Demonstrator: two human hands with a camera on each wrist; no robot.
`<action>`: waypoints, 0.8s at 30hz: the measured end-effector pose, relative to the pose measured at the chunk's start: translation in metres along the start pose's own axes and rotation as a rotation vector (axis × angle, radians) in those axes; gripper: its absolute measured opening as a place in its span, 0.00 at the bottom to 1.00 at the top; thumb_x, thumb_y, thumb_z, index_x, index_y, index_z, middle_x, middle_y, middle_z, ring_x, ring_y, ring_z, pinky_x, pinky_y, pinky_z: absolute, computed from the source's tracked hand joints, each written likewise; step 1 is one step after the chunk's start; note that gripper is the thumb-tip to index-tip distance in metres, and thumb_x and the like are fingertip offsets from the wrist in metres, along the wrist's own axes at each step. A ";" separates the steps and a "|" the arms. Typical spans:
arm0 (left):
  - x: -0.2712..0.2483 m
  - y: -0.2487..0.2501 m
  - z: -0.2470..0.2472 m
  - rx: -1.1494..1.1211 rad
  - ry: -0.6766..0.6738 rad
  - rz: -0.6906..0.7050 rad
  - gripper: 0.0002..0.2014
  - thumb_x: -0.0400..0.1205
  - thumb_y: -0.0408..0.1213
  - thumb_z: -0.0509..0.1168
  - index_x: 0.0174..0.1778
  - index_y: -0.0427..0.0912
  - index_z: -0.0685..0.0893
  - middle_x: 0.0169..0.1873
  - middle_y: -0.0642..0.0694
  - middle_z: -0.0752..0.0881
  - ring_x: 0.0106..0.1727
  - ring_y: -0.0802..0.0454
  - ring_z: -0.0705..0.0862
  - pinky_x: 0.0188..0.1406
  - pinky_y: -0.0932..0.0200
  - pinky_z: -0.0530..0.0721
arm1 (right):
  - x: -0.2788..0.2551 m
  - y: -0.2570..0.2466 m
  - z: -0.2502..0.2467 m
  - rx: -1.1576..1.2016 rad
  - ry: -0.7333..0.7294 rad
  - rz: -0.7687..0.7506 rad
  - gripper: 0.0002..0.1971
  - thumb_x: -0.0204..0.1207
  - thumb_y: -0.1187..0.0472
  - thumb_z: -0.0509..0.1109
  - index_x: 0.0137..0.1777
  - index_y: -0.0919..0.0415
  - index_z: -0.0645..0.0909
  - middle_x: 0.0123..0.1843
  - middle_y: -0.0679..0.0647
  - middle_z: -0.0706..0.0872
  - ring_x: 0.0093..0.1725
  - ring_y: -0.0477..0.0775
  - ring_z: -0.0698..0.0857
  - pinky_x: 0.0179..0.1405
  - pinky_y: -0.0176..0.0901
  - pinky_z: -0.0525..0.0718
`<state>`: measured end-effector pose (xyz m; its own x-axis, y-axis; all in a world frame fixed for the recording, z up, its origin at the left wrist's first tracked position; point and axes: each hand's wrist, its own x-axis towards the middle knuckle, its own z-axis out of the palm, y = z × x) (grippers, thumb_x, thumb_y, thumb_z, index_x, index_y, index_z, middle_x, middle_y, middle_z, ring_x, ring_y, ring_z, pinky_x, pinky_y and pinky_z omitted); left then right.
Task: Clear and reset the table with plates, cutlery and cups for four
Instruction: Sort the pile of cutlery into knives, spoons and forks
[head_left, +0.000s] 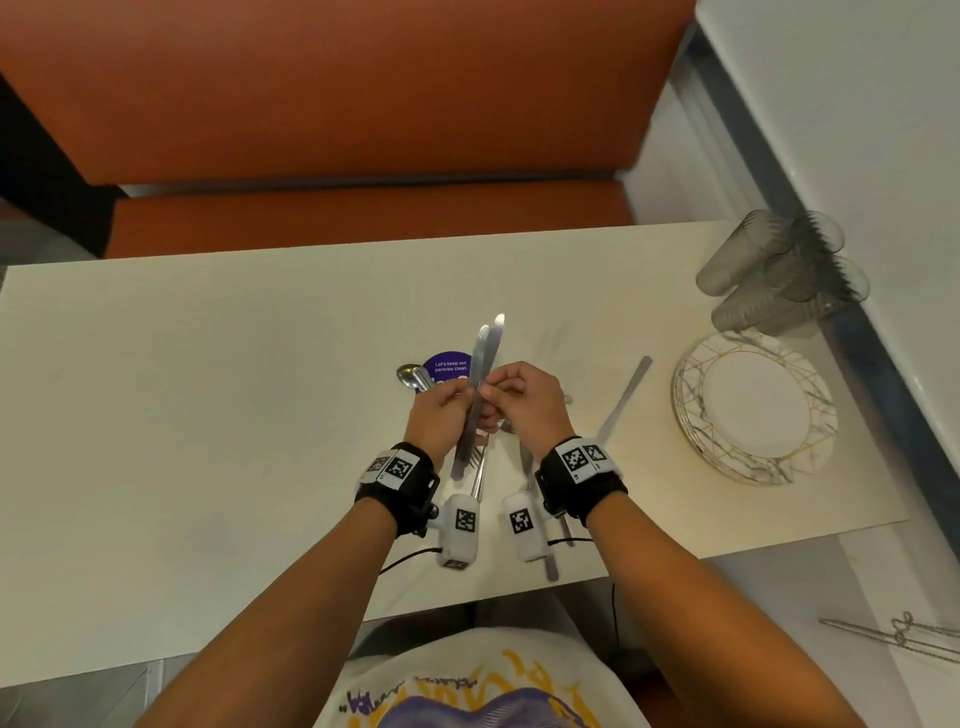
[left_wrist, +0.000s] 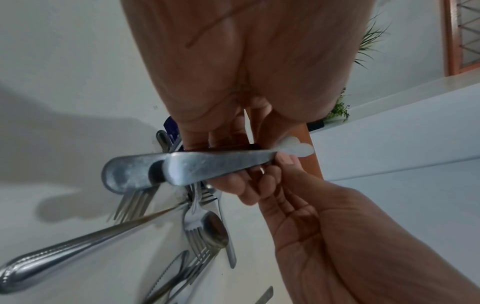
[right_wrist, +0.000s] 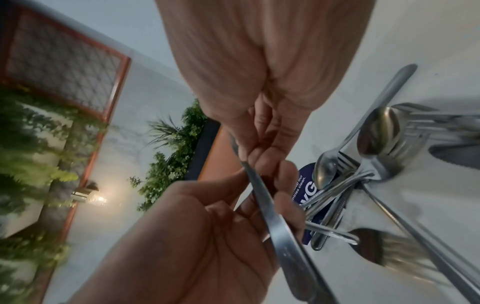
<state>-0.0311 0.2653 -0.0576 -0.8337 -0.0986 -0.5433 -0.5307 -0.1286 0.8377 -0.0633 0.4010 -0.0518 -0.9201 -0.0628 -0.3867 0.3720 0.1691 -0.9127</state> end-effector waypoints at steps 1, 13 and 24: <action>-0.001 0.000 0.000 -0.017 -0.007 -0.012 0.11 0.90 0.33 0.61 0.54 0.40 0.90 0.40 0.36 0.93 0.40 0.42 0.93 0.33 0.54 0.89 | 0.001 0.001 0.001 -0.061 0.013 -0.015 0.06 0.76 0.70 0.78 0.50 0.67 0.85 0.40 0.62 0.92 0.36 0.59 0.92 0.38 0.50 0.91; 0.006 -0.013 0.000 0.013 -0.073 0.015 0.15 0.90 0.26 0.56 0.50 0.41 0.89 0.34 0.41 0.84 0.27 0.51 0.78 0.30 0.54 0.75 | 0.025 -0.012 -0.016 -0.268 0.259 -0.159 0.10 0.83 0.62 0.70 0.62 0.53 0.85 0.44 0.50 0.91 0.36 0.47 0.90 0.38 0.40 0.90; 0.011 -0.015 0.023 -0.030 -0.097 -0.045 0.18 0.91 0.25 0.53 0.61 0.37 0.89 0.37 0.36 0.87 0.27 0.49 0.82 0.29 0.52 0.76 | 0.036 -0.012 -0.041 -0.213 0.133 -0.131 0.10 0.82 0.67 0.71 0.60 0.59 0.89 0.37 0.54 0.93 0.31 0.51 0.92 0.35 0.40 0.91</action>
<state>-0.0360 0.2891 -0.0750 -0.8209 0.0039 -0.5710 -0.5641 -0.1607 0.8099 -0.1062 0.4367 -0.0493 -0.9719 0.0293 -0.2338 0.2277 0.3722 -0.8998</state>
